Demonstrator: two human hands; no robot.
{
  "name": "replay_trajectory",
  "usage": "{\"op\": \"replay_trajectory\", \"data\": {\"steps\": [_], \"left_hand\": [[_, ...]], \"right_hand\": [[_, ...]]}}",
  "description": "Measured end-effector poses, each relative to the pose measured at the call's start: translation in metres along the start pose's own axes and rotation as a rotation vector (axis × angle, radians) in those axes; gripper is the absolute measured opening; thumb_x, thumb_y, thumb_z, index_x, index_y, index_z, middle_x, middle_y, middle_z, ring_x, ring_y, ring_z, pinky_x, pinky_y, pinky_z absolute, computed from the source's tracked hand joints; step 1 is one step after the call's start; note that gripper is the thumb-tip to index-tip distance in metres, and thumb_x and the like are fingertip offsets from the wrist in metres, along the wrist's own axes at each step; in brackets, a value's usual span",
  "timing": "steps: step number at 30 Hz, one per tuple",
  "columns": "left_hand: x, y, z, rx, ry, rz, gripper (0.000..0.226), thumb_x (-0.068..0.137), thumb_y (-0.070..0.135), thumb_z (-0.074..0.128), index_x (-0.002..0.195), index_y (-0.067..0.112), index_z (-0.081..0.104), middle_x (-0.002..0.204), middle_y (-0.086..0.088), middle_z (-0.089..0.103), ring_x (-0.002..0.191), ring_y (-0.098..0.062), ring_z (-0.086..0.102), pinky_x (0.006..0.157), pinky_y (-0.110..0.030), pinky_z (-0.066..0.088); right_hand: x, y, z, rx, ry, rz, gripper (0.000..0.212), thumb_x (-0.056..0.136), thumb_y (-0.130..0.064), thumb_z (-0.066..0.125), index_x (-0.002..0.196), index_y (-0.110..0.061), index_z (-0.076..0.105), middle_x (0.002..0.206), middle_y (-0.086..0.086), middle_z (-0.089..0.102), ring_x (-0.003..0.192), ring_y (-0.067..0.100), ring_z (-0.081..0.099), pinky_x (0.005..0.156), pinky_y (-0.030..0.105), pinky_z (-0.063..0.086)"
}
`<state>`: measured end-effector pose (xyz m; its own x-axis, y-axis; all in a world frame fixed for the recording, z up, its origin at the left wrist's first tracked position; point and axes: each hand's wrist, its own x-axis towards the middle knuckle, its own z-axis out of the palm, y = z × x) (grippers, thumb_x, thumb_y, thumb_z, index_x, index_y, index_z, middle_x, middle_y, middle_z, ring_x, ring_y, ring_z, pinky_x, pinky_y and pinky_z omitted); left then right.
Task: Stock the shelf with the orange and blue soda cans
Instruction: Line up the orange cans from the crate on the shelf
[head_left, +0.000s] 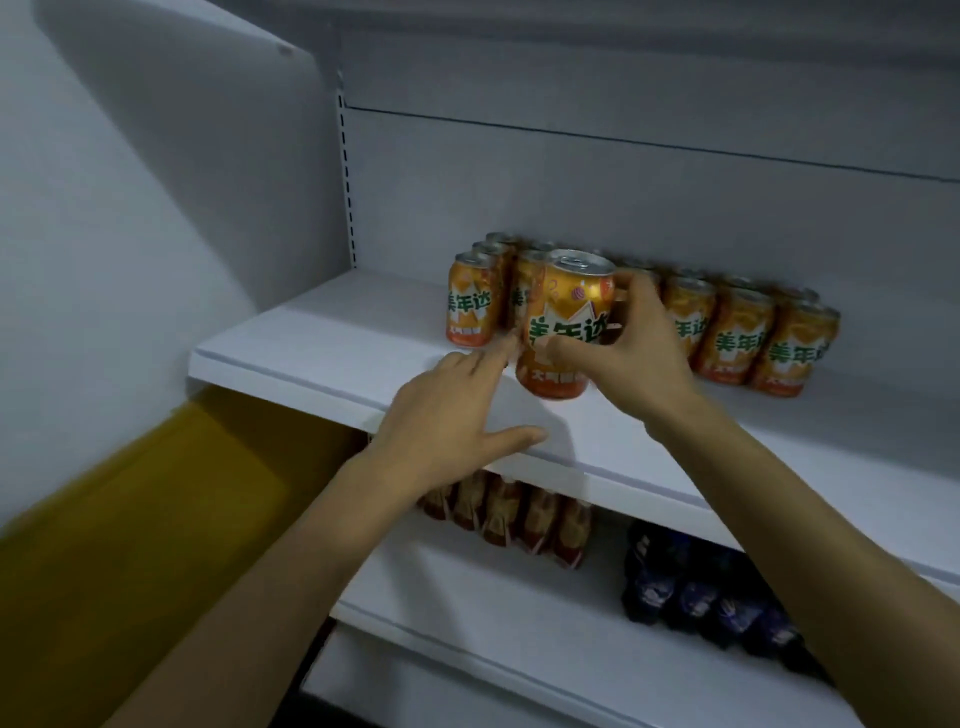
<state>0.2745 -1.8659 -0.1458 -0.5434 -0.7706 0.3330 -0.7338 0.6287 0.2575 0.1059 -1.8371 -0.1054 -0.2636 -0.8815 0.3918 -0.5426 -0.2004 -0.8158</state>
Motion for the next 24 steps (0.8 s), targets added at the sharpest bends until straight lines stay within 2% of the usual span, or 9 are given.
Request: {"op": "replay_trajectory", "data": {"steps": [2, 4, 8, 12, 16, 21, 24], "left_hand": [[0.015, -0.025, 0.002, 0.178, -0.071, 0.111, 0.075, 0.086, 0.064, 0.046, 0.149, 0.032, 0.018, 0.147, 0.007, 0.037, 0.130, -0.015, 0.036, 0.096, -0.032, 0.039], [0.029, -0.040, 0.007, 0.260, -0.141, 0.208, 0.065, 0.090, 0.060, 0.044, 0.146, 0.032, 0.028, 0.145, 0.006, 0.041, 0.128, -0.017, 0.038, 0.096, -0.034, 0.038], [0.046, -0.055, 0.012, 0.230, -0.172, 0.267, 0.055, 0.090, 0.057, 0.046, 0.140, 0.033, 0.039, 0.140, 0.007, 0.045, 0.125, -0.016, 0.040, 0.095, -0.035, 0.040], [0.054, -0.067, 0.019, 0.176, -0.212, 0.290, 0.053, 0.090, 0.055, 0.047, 0.138, 0.033, 0.043, 0.139, 0.007, 0.046, 0.122, -0.016, 0.042, 0.093, -0.035, 0.043], [0.056, -0.075, 0.024, 0.162, -0.260, 0.286, 0.051, 0.091, 0.057, 0.044, 0.135, 0.031, 0.048, 0.135, 0.006, 0.049, 0.119, -0.017, 0.044, 0.089, -0.033, 0.043], [0.059, -0.078, 0.030, 0.148, -0.282, 0.282, 0.051, 0.091, 0.060, 0.040, 0.134, 0.033, 0.048, 0.130, 0.005, 0.051, 0.115, -0.017, 0.045, 0.083, -0.032, 0.042], [0.060, -0.079, 0.032, 0.131, -0.289, 0.277, 0.050, 0.092, 0.059, 0.040, 0.134, 0.034, 0.047, 0.129, 0.005, 0.050, 0.115, -0.016, 0.043, 0.081, -0.032, 0.042]], "right_hand": [[0.029, 0.017, 0.016, -0.051, -0.001, 0.064, 0.071, 0.070, -0.018, 0.082, 0.128, -0.017, 0.040, 0.112, -0.006, 0.060, 0.096, 0.004, 0.060, 0.081, 0.021, 0.051], [0.051, 0.034, 0.032, -0.110, -0.010, 0.106, 0.075, 0.069, -0.018, 0.082, 0.131, -0.016, 0.040, 0.120, 0.001, 0.059, 0.107, 0.017, 0.060, 0.088, 0.033, 0.051], [0.076, 0.055, 0.061, -0.122, 0.036, 0.158, 0.075, 0.070, -0.016, 0.082, 0.132, -0.015, 0.039, 0.122, 0.003, 0.058, 0.110, 0.018, 0.057, 0.084, 0.029, 0.046], [0.090, 0.065, 0.076, -0.074, 0.091, 0.176, 0.076, 0.073, -0.016, 0.081, 0.135, -0.015, 0.036, 0.125, 0.001, 0.055, 0.110, 0.012, 0.052, 0.086, 0.025, 0.042], [0.088, 0.078, 0.086, -0.091, 0.169, 0.152, 0.088, 0.072, -0.017, 0.081, 0.142, -0.014, 0.028, 0.137, 0.006, 0.050, 0.123, 0.019, 0.050, 0.095, 0.027, 0.044], [0.080, 0.095, 0.099, -0.122, 0.200, 0.152, 0.084, 0.071, -0.016, 0.082, 0.138, -0.010, 0.031, 0.133, 0.008, 0.054, 0.120, 0.025, 0.054, 0.096, 0.034, 0.048], [0.089, 0.093, 0.102, -0.150, 0.182, 0.152, 0.081, 0.074, -0.017, 0.080, 0.137, -0.009, 0.030, 0.134, 0.008, 0.052, 0.121, 0.022, 0.052, 0.089, 0.022, 0.042]]}}
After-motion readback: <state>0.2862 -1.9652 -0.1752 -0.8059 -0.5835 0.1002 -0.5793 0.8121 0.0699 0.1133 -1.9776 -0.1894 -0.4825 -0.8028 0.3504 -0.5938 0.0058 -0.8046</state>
